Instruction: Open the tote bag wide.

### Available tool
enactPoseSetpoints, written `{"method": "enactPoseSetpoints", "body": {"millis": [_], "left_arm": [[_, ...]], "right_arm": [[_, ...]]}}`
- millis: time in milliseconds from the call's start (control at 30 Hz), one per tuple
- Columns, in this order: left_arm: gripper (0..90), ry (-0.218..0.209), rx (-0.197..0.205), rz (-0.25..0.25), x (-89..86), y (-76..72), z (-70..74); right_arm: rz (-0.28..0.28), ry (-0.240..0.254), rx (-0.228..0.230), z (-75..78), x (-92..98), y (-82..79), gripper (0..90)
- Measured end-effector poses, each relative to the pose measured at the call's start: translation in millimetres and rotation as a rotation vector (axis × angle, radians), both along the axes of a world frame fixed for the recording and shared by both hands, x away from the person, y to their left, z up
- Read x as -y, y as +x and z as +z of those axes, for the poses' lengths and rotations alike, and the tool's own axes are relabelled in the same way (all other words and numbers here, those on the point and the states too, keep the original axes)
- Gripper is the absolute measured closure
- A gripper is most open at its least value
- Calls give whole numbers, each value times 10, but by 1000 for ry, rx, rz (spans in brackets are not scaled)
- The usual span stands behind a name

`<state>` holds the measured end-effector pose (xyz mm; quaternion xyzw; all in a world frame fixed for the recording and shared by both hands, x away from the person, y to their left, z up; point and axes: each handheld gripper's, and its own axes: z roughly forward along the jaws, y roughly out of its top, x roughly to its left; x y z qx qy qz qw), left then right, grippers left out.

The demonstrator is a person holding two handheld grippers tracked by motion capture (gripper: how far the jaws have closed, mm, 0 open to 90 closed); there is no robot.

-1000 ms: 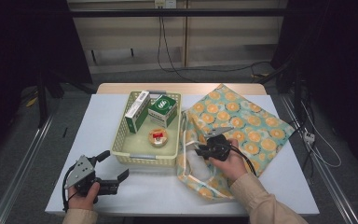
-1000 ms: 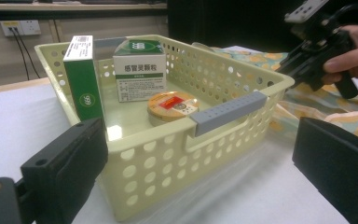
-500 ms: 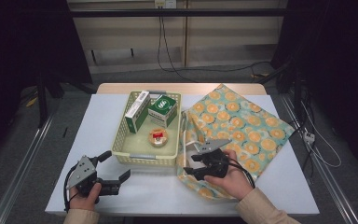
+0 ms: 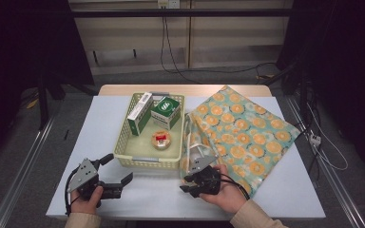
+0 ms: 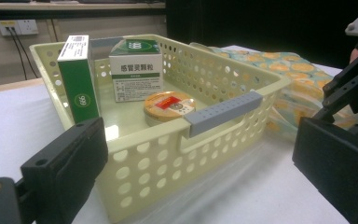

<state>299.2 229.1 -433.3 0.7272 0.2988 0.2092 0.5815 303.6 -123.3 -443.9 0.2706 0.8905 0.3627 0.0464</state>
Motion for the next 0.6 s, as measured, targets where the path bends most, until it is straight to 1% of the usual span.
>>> {"method": "enactPoseSetpoints", "body": {"millis": [133,167,233,400,433,533,600], "left_arm": [[28,2,3,1,-5,3,2],[28,2,3,1,-6,3,2],[28,3,3,1,-5,3,2],[28,2,5,2,-4,-1,6],[28,2,6,2,-5,-1,7],[28,-2,7,4,-5,-3,8],[28,-6,6,4,0,-3,7]], "right_arm": [[0,12,-20,-12,53,30,869],[-1,21,-19,-8,63,33,884],[-1,23,-21,11,82,32,893],[-2,61,-20,121,143,29,898],[-6,74,-21,152,169,34,898],[-46,144,-26,269,278,69,898],[-72,166,-3,362,363,89,898]]}}
